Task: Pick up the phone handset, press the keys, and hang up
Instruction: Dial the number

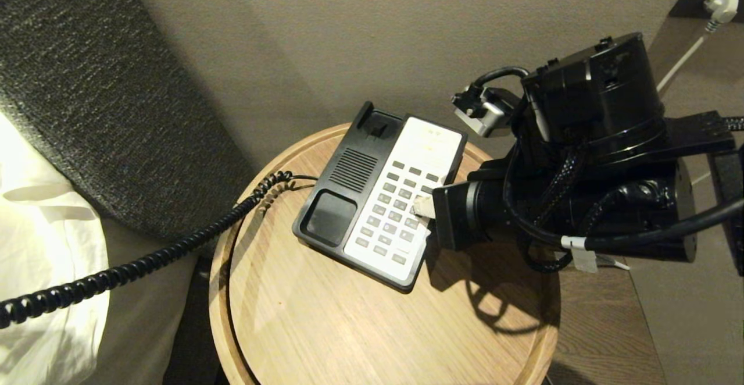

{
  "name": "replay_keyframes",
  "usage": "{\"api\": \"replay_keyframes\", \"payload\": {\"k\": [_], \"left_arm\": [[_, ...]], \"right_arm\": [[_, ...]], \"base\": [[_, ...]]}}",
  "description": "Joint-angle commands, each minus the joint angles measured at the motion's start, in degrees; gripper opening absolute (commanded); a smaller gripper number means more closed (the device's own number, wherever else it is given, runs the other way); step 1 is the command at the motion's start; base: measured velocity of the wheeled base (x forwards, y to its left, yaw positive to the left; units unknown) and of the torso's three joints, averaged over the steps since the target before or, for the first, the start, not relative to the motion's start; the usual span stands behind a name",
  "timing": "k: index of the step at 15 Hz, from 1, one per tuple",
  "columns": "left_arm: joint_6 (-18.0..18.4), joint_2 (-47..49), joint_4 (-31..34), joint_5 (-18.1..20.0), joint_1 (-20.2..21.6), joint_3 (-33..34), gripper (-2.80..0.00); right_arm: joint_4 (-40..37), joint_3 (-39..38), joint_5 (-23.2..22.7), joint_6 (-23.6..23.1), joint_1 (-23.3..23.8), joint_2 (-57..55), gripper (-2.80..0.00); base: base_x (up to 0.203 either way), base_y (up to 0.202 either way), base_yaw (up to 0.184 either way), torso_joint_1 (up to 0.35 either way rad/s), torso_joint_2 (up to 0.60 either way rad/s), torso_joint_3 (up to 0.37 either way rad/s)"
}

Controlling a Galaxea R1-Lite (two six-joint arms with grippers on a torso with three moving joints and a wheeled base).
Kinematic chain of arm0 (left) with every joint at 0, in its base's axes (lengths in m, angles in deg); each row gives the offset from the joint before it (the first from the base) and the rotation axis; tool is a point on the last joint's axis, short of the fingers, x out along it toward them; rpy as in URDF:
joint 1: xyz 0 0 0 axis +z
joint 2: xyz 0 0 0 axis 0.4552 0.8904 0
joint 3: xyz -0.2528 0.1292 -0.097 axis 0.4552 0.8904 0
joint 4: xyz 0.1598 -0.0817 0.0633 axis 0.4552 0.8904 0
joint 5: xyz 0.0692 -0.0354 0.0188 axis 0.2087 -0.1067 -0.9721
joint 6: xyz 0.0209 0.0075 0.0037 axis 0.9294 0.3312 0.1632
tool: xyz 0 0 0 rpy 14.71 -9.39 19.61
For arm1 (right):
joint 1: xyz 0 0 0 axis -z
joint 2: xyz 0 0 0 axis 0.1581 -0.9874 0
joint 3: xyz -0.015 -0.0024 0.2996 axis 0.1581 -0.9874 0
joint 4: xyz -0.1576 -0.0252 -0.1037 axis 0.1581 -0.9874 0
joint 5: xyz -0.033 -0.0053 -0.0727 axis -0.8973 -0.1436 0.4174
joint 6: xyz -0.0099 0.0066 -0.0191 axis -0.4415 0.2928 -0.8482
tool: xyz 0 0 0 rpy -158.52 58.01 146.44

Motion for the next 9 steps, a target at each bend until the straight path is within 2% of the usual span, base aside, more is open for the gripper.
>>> {"api": "replay_keyframes", "payload": {"k": [1,9], "left_arm": [[-0.2,-0.4,0.1,0.0,0.0,0.5,-2.80],[-0.3,-1.2,0.1,-0.1,0.0,1.6,-2.80]], "right_arm": [[-0.5,-1.1,0.3,-0.4,0.0,-0.4,-2.80],[2.0,-1.9,0.8,-0.1,0.0,-0.6,-2.80]], "base": [[0.000,0.000,0.000,0.000,0.00,0.000],[0.000,0.000,0.000,0.000,0.00,0.000]]}}
